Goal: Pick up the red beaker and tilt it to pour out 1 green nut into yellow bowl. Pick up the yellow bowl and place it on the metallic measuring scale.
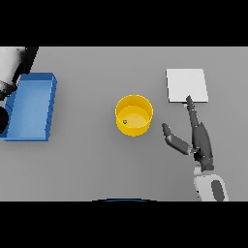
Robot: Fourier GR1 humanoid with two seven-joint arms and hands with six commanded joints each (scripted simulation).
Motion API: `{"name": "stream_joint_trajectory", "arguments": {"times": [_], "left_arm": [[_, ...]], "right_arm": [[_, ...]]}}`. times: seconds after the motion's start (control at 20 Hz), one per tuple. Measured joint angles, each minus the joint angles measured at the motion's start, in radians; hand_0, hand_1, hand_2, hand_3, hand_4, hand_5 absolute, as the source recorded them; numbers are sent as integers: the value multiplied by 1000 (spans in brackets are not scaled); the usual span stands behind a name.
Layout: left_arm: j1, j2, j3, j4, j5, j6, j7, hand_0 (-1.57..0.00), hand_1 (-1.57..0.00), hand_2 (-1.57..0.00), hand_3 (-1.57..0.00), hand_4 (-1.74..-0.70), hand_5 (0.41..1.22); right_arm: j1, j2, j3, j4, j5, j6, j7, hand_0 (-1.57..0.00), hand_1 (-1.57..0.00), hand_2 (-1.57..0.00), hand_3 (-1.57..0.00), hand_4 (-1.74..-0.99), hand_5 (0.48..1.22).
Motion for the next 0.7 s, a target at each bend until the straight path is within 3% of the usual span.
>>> {"name": "stream_joint_trajectory", "arguments": {"times": [0.2, 0.25, 0.35, 0.45, 0.5, 0.7], "left_arm": [[99, 108, 158, 80, 232, 81, 19, -1571, -1571, -1571, -1499, -1740, 1221], [133, 118, 184, 87, 280, 117, 39, -1571, -1571, -1571, -1513, -1740, 1221], [203, 148, 227, 95, 363, 171, 71, -1571, -1571, -1571, -1534, -1740, 1221], [260, 170, 254, 96, 428, 209, 118, -1571, -1571, -1571, -1547, -1741, 1221], [293, 179, 273, 102, 468, 235, 176, -1571, -1571, -1571, -1552, -1741, 1221], [421, 209, 333, 21, 610, 293, 235, -1571, -1571, -1571, -1462, -1741, 1221]], "right_arm": [[3, 11, -14, -1, -91, 51, -37, 1, 1, 1, 1, -1081, 631], [12, 3, -13, -11, -91, 57, -45, 1, 1, 1, 1, -1092, 637], [-13, -2, -21, -3, -108, 68, -2, 1, 1, 1, 1, -1126, 651], [-11, -5, -16, -2, -107, 74, -19, 1, 1, 1, 1, -1148, 663], [2, -6, -15, 0, -114, 84, -31, 1, 1, 1, 1, -1157, 666], [-26, -14, -13, 14, -98, 80, -29, 1, 1, 1, 1, -1188, 696]]}}
